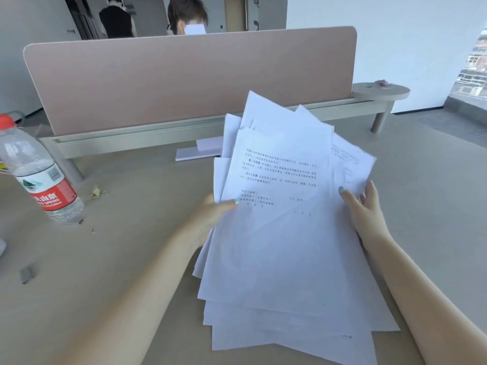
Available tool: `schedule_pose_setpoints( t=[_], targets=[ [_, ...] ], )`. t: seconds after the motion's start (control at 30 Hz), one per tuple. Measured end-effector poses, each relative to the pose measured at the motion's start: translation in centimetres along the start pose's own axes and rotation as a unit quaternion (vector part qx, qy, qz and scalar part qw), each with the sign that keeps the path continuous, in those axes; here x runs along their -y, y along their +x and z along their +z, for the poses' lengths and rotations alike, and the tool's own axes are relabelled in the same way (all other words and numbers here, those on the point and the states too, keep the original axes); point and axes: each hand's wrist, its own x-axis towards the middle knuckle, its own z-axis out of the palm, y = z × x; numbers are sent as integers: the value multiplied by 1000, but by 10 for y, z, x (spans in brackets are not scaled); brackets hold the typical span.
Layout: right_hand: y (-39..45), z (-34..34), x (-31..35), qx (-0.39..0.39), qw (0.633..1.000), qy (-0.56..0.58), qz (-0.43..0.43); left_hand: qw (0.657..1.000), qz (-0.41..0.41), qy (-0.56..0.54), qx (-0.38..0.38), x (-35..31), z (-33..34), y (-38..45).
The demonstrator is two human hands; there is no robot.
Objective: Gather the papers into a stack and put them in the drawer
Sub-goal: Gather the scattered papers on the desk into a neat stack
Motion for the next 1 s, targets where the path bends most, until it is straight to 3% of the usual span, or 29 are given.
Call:
schedule_pose_setpoints(
  t=[0.07,0.2,0.33,0.47,0.57,0.7,0.87,1.0],
  targets=[
    [-4,-3,12,34,996,72,37,1000,20,-22,-1,-6,-2,-3],
    [-8,-4,33,119,981,103,114,995,89,-14,-40,-27,-2,-2],
    [-3,-6,91,76,979,189,11,976,199,-6,-86,-74,6,-6],
    [2,-9,160,61,972,199,-109,958,258,-59,-109,-128,15,-4],
    [6,-4,178,70,973,163,-146,963,251,-53,-84,-140,17,4],
    [15,-10,150,79,983,140,-93,974,222,-37,-41,-118,19,12],
    [11,2,117,91,991,88,-47,980,183,-49,-62,-105,34,15],
    [11,6,133,56,991,97,-73,974,214,-52,-51,-124,43,13]
  ],
)
